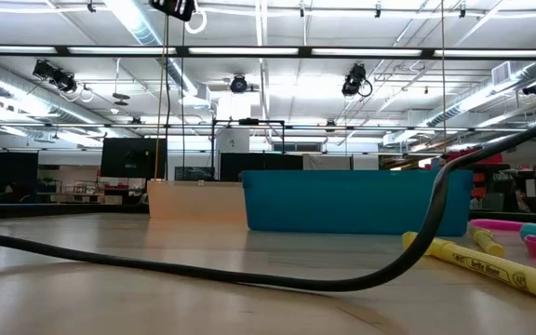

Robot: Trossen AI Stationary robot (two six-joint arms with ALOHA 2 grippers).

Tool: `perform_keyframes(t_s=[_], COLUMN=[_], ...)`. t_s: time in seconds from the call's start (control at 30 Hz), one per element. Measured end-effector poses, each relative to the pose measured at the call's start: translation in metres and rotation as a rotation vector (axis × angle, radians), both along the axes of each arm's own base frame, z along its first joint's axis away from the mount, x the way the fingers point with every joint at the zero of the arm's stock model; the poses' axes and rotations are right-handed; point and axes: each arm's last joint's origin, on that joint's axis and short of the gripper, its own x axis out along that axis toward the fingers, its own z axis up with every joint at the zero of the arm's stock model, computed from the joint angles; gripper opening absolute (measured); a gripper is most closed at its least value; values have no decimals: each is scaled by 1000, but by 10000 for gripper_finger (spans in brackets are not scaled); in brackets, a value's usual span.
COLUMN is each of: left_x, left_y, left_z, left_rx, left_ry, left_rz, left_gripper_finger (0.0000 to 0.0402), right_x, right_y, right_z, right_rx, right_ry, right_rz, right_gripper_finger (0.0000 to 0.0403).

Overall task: Pick & Place Markers
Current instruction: Put the blue marker into the yellow transparent bin

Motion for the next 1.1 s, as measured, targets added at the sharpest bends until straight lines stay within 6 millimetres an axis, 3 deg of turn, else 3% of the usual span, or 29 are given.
perform_keyframes(t_s=[0.4, 0.63, 0.8, 1.1], left_x=[3, 2, 2, -2], left_y=[5, 23, 40, 55], left_z=[3, 5, 9, 14], left_rx=[131, 262, 415, 711], left_ry=[-106, -199, -326, -464], left_rz=[11, 29, 20, -27], left_gripper_finger=[170, 230, 239, 217], right_x=[-3, -11, -19, -33], right_y=[0, 1, 3, 0], right_z=[0, -1, 5, 6], right_rx=[48, 89, 224, 405], right_ry=[17, 63, 55, 110], right_rz=[-45, -82, -142, -361], right_gripper_finger=[42, 42, 42, 42])
